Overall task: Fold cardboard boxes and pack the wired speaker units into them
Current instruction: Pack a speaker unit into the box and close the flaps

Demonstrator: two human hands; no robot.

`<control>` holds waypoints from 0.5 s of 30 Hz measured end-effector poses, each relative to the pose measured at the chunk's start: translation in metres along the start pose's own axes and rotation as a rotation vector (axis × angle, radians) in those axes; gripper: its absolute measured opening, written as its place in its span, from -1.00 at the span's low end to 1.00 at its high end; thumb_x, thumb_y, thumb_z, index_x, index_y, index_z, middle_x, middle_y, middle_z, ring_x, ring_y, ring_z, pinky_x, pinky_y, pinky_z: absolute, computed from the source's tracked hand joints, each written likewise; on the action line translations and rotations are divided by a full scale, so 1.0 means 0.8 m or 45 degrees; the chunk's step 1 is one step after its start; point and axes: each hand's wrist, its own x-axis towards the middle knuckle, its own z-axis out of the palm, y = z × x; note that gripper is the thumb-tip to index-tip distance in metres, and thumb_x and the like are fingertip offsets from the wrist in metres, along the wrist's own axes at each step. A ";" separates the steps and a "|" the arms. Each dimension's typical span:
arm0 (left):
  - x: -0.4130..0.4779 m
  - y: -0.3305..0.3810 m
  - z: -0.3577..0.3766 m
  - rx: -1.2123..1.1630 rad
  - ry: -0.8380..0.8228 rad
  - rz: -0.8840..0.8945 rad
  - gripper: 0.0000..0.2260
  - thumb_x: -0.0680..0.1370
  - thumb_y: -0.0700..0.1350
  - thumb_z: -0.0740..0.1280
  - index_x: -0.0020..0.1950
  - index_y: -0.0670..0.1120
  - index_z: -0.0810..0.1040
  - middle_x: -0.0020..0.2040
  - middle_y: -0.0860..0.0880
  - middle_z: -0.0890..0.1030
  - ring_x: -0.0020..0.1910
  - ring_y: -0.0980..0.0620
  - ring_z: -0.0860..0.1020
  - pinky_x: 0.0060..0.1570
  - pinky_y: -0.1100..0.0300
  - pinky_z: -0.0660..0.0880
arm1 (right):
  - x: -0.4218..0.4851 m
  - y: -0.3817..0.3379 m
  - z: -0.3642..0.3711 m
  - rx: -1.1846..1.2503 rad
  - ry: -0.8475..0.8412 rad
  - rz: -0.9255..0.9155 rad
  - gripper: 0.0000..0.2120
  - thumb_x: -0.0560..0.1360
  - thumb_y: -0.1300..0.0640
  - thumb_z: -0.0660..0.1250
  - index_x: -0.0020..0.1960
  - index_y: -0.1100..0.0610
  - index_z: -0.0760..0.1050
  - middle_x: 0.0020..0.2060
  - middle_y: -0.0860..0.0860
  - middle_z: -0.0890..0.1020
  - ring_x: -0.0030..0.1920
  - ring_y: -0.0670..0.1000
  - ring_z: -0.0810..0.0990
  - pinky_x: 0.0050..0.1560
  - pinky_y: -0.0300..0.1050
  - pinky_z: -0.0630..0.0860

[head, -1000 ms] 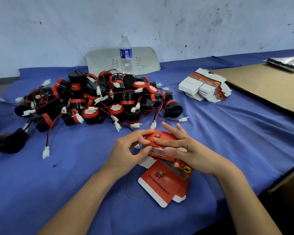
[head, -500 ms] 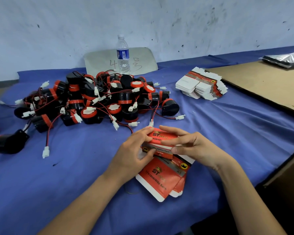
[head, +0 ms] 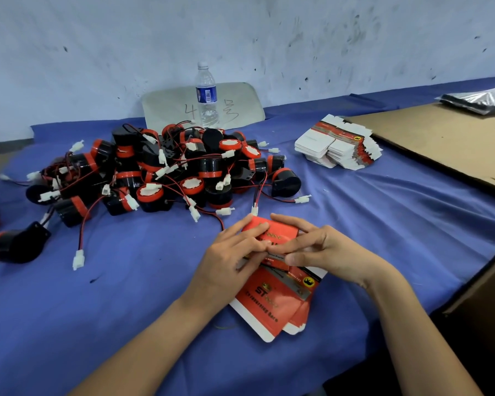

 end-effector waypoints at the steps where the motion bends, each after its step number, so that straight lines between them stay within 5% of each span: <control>1: 0.000 0.000 0.000 -0.014 -0.014 -0.005 -0.92 0.50 -0.22 0.39 -0.06 -0.21 0.65 0.23 -0.07 0.59 0.39 -0.11 0.41 0.27 -0.08 0.44 | -0.001 0.000 0.001 0.005 0.007 0.006 -0.75 0.37 0.16 0.46 0.05 0.03 0.69 0.40 -0.13 0.36 0.43 -0.27 0.25 0.22 -0.21 0.48; 6: -0.003 -0.006 -0.001 -0.030 -0.138 -0.033 -0.71 0.47 -0.27 0.45 0.18 -0.17 0.57 0.35 0.00 0.49 0.47 0.06 0.29 0.39 0.10 0.30 | -0.006 -0.001 0.003 0.082 0.101 0.004 -0.70 0.39 0.35 0.45 0.07 0.11 0.68 0.24 0.00 0.54 0.18 0.01 0.59 0.08 -0.21 0.53; 11: -0.001 -0.010 0.000 0.009 -0.133 -0.134 -0.42 0.45 -0.20 0.48 0.42 0.00 0.37 0.43 0.12 0.33 0.49 0.21 0.18 0.37 0.39 0.22 | 0.000 -0.004 0.009 -0.075 0.409 -0.103 -0.61 0.41 0.40 0.41 0.06 -0.04 0.65 0.03 0.05 0.66 0.05 0.08 0.63 0.06 -0.16 0.55; 15: -0.005 -0.015 -0.004 -0.034 -0.017 -0.205 -0.41 0.42 -0.08 0.49 0.37 0.10 0.32 0.36 0.23 0.31 0.39 0.26 0.27 0.23 0.54 0.24 | 0.001 -0.018 0.017 -0.001 0.330 -0.125 -0.69 0.40 0.24 0.41 0.09 -0.04 0.61 0.05 0.14 0.63 0.06 0.10 0.62 0.10 0.01 0.56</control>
